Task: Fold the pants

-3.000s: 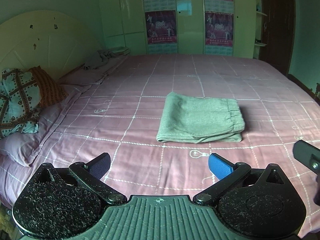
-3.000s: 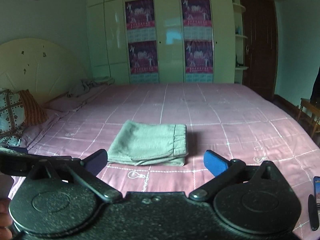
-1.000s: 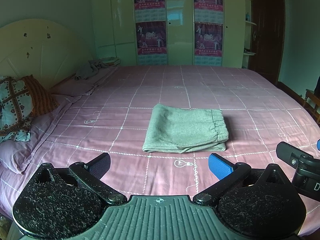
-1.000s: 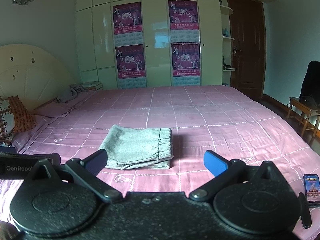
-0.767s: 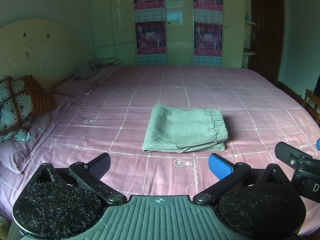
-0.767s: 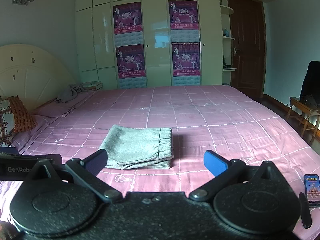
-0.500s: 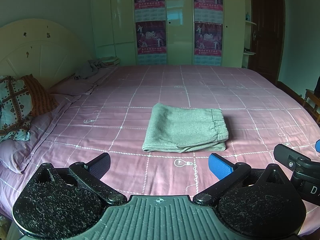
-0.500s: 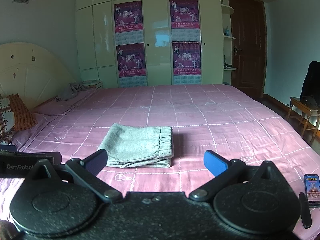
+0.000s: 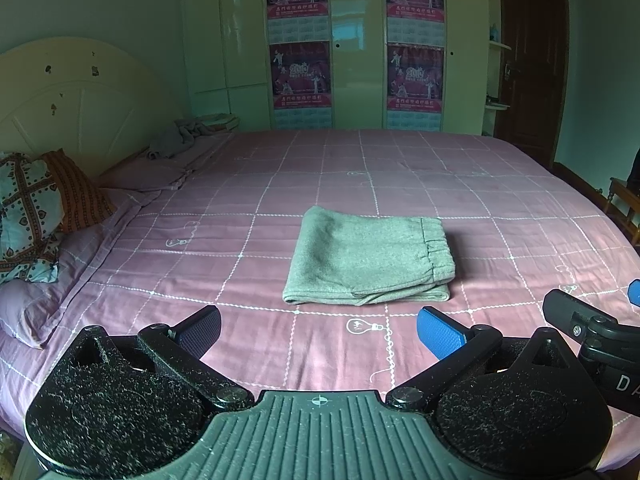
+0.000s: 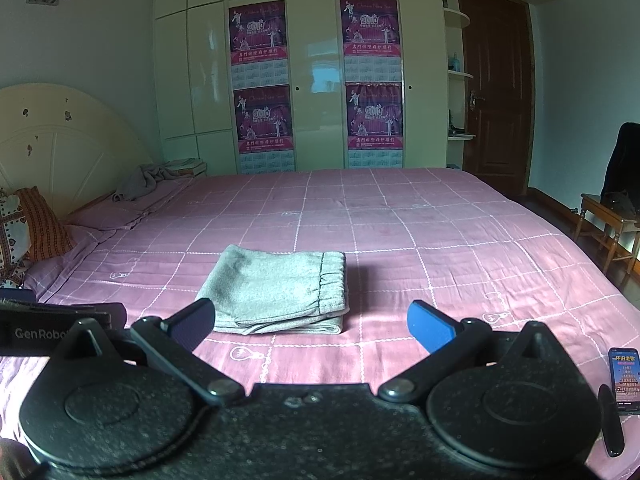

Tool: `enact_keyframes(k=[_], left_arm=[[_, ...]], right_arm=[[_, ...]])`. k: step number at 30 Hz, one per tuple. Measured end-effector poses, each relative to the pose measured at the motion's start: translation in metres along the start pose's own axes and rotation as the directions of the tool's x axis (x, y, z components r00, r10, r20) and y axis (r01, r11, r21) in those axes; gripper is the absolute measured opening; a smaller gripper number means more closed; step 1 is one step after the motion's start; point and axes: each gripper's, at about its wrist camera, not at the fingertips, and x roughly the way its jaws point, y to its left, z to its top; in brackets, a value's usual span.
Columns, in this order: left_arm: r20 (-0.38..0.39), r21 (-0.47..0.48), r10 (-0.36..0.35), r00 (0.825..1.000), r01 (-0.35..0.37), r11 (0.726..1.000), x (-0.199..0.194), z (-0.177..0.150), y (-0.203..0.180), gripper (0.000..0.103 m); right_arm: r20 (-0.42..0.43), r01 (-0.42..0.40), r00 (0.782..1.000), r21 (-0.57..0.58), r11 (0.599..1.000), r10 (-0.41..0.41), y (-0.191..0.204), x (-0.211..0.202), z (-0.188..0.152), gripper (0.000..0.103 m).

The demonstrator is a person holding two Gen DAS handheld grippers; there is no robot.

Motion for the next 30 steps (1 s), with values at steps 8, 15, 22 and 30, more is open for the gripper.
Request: enact_keyframes(k=[8,15,22,30], left_arm=[[-0.005,0.000,-0.001,1.000,0.001,1.000,0.001,0.000,0.000,0.103],[-0.010,0.004,-0.003,1.000,0.003,1.000,0.003,0.000,-0.004,0.103],[-0.015,0.001,-0.005,1.000,0.005,1.000,0.006,0.001,-0.004,0.103],[0.019,0.000,-0.014,1.000,0.014,1.000,0.010,-0.002,-0.007,0.103]], right_arm=[[-0.004,-0.003,1.000,-0.003,1.000,0.003,-0.001,0.002,0.001,0.103],[-0.009,-0.005,1.000,-0.005,1.000,0.005,-0.002,0.003,-0.001,0.102],[-0.015,-0.006,1.000,-0.004,1.000,0.006,-0.005,0.005,-0.004,0.103],[-0.024,0.001,1.000,-0.005,1.000,-0.001,-0.009,0.012,-0.005,0.102]])
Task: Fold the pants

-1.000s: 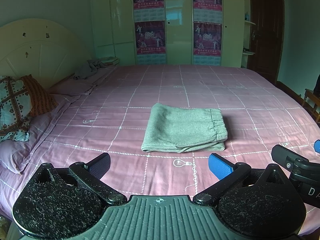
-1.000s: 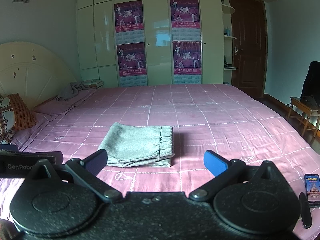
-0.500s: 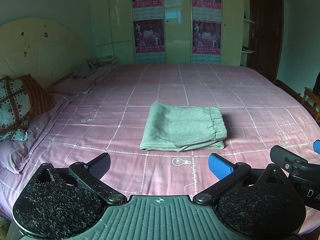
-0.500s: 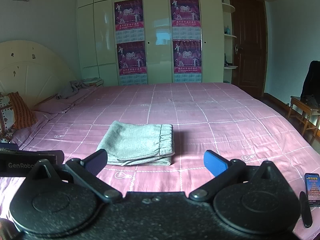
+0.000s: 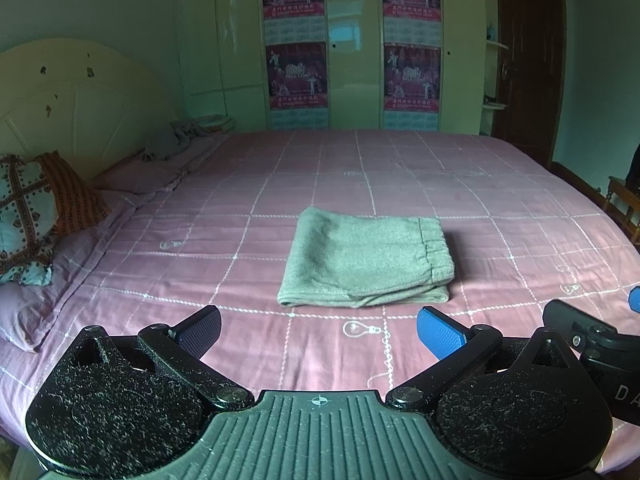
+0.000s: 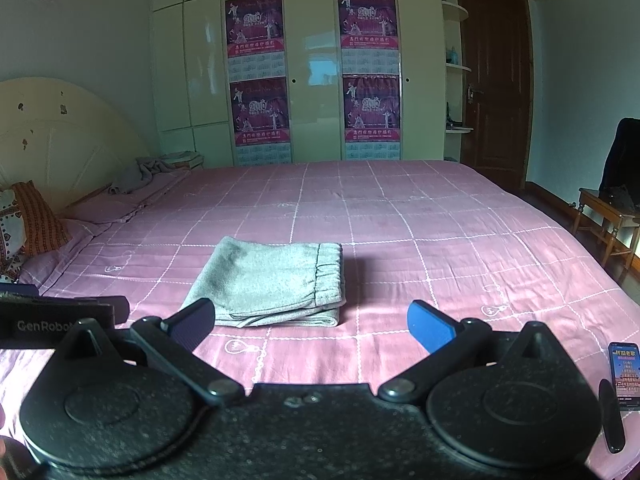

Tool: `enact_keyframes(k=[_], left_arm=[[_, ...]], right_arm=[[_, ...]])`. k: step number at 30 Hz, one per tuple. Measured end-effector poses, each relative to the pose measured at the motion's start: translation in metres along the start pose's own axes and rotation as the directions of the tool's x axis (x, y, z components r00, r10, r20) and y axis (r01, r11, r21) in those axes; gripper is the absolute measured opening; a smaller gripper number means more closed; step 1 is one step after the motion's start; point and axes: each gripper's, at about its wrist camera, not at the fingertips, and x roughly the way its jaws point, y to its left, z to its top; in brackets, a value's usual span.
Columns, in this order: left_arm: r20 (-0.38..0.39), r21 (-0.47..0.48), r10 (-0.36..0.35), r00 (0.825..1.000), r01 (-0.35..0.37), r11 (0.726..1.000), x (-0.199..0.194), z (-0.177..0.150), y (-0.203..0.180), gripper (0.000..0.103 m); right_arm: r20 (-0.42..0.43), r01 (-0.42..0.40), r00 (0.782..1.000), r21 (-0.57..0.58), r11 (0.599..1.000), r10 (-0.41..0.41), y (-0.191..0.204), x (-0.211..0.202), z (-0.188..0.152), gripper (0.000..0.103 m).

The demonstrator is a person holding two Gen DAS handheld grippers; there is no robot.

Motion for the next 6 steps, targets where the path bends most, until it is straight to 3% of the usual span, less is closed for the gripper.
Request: enact_keyframes(k=[3,6], left_arm=[[0.028,-0.068,-0.089,0.996,0.091,0.994,0.002,0.002,0.010,0.103],[0.020,-0.014,-0.041,0.999,0.041,0.999,0.009,0.012,0.003,0.103]], right_arm=[[-0.006,0.005,1.000,0.002,1.000,-0.005,-0.001,0.003,-0.002,0.103],[-0.017,0.015,1.000,0.003,1.000,-0.015,-0.002,0.007,-0.002,0.103]])
